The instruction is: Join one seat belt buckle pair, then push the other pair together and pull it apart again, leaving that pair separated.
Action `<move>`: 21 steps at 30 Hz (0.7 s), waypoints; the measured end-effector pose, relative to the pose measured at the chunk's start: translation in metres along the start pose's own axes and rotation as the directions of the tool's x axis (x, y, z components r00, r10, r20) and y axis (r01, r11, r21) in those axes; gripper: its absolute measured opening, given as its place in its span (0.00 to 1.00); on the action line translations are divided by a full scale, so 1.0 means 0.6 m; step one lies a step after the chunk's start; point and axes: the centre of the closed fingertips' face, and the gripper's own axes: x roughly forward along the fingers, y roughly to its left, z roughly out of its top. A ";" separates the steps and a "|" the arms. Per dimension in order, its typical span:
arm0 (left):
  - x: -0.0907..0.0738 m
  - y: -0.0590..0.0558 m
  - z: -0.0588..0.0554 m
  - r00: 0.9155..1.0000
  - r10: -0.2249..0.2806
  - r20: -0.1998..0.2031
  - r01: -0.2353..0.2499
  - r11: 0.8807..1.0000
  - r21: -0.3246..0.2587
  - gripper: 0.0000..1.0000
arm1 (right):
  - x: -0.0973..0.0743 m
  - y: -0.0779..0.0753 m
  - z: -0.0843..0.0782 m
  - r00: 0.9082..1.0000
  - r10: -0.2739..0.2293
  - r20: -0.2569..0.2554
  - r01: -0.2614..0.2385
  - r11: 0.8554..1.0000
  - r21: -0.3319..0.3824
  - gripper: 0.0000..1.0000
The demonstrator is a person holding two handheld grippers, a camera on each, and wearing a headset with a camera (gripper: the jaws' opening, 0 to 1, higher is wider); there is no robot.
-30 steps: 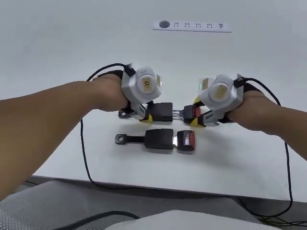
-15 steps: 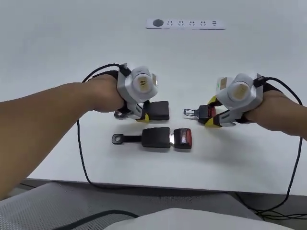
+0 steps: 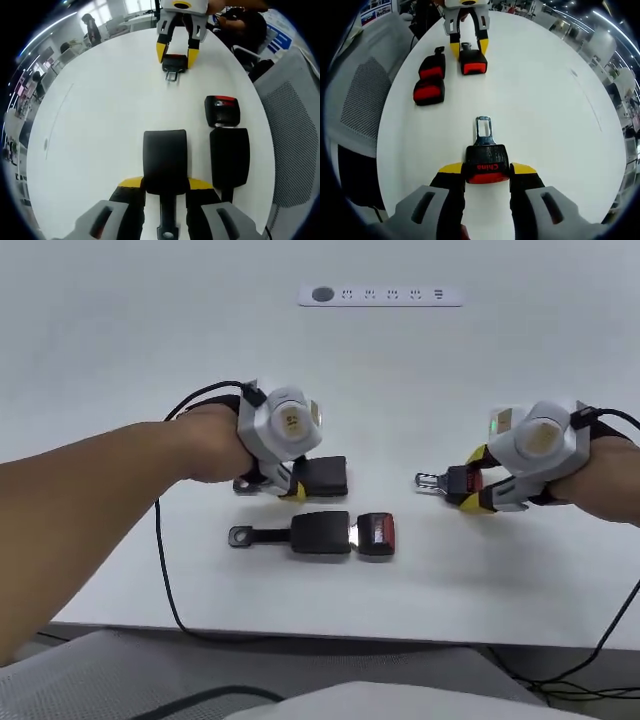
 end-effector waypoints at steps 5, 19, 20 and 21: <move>0.000 0.001 0.000 1.000 -0.001 -0.001 0.001 1.000 0.005 0.31 | -0.004 0.004 -0.006 1.000 0.003 -0.009 -0.003 1.000 0.005 0.34; 0.000 0.002 0.001 1.000 0.004 -0.010 -0.004 1.000 0.019 0.32 | -0.009 -0.001 -0.011 1.000 -0.018 -0.020 0.019 0.999 0.038 0.36; 0.000 0.002 0.001 1.000 0.004 -0.010 -0.004 1.000 0.017 0.32 | -0.009 -0.002 -0.011 1.000 -0.021 -0.020 0.021 0.999 0.040 0.37; 0.000 0.003 0.001 1.000 0.006 -0.010 -0.005 1.000 0.017 0.32 | -0.010 -0.004 -0.011 0.999 -0.030 -0.020 0.031 0.999 0.045 0.39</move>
